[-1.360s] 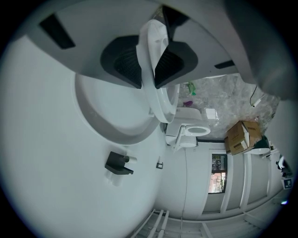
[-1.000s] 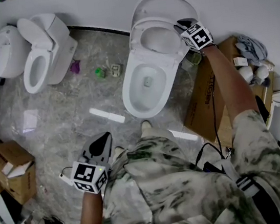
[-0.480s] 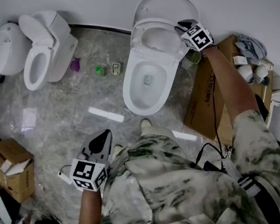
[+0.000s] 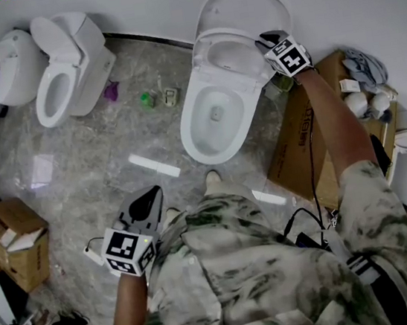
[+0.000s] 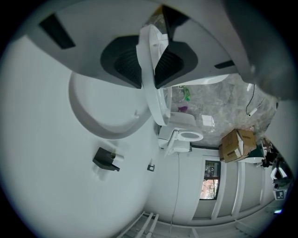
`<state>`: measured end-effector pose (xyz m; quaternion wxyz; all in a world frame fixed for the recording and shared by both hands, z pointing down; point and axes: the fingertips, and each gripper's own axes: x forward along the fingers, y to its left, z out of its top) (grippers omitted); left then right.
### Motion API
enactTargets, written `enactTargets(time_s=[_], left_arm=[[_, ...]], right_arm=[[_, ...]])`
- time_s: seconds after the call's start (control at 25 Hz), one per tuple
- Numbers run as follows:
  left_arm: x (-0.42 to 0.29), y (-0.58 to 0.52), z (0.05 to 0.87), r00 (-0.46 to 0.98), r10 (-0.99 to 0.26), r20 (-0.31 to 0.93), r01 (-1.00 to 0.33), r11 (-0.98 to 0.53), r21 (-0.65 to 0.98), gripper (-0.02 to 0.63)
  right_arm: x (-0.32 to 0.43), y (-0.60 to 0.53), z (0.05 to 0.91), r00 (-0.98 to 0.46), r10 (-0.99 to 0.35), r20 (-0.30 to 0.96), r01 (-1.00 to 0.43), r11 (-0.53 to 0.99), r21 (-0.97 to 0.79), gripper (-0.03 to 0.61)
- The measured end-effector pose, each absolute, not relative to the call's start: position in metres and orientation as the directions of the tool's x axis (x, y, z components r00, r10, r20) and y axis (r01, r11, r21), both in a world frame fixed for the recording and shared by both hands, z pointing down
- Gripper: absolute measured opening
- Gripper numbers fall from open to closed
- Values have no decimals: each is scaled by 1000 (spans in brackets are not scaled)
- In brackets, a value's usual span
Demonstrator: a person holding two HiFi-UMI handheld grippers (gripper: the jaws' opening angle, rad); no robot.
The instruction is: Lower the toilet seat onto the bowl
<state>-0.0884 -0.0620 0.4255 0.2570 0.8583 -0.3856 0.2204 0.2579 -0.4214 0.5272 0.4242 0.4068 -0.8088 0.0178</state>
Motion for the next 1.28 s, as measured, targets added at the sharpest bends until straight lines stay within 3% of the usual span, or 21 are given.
enactTargets(time_s=[1.28], left_arm=[[-123, -2, 426, 633, -531, 564, -752, -596, 282, 21]], right_arm=[[215, -331, 544, -239, -613, 753, -583, 711, 394, 109]])
